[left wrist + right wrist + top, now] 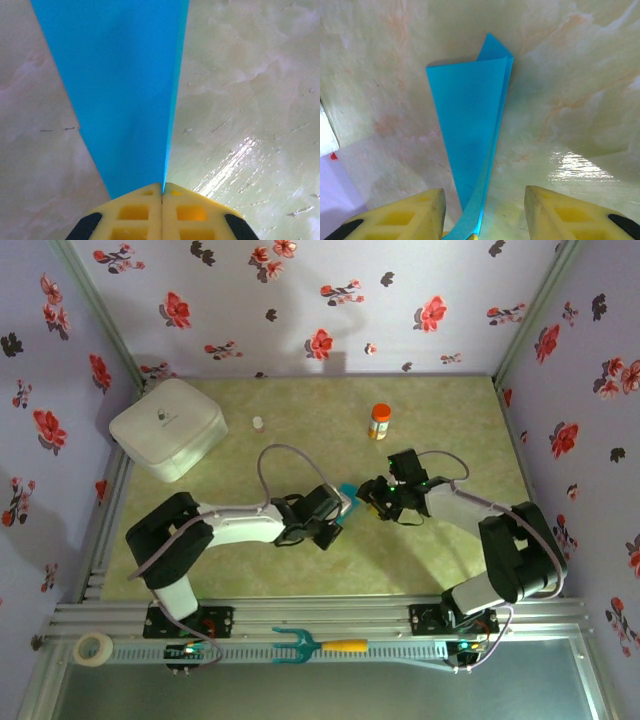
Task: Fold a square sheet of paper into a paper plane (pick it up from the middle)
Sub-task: Fold the wing for the fifth time at the center of the table.
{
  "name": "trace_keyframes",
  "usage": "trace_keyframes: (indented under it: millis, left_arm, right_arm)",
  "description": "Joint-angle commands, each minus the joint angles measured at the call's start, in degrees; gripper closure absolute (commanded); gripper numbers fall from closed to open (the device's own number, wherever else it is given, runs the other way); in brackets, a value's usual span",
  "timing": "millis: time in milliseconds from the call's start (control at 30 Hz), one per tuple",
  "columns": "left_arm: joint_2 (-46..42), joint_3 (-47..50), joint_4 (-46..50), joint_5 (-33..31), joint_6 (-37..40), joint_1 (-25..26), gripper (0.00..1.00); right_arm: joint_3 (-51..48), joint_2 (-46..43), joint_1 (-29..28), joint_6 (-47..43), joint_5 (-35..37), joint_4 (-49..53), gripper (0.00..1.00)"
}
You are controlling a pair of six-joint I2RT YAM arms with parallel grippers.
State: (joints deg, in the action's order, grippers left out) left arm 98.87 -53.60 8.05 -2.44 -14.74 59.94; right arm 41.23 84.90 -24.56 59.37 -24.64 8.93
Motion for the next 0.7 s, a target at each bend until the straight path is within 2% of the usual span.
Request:
trace_keyframes:
  millis: [0, 133, 233, 400, 500, 667]
  left_arm:
    - [0.0, -1.8, 2.7, -4.2, 3.8, 1.3, 0.98]
    - [0.2, -2.2, 3.2, -6.0, 4.7, 2.2, 0.97]
    - [0.3, -2.2, 3.1, -6.9, 5.2, 2.8, 0.97]
    - [0.2, -2.1, 3.2, -8.5, 6.3, 3.5, 0.94]
    - [0.4, -2.3, 4.0, -10.1, 6.4, 3.9, 0.88]
    - [1.0, -2.3, 4.4, -12.4, 6.2, 4.4, 0.80]
  right_arm:
    - [0.3, 1.2, -0.4, 2.0, -2.0, -2.0, 0.54]
    - [-0.2, 2.4, -0.6, 3.7, -3.3, -4.5, 0.55]
    - [-0.4, 3.3, -0.7, 4.5, -4.2, -6.3, 0.59]
    - [-0.5, 4.2, -0.8, 4.8, -4.9, -7.0, 0.76]
    - [-0.6, 3.6, -0.8, 4.9, -4.9, -7.1, 0.86]
    - [-1.5, 3.0, -0.8, 6.1, -5.5, -8.8, 0.96]
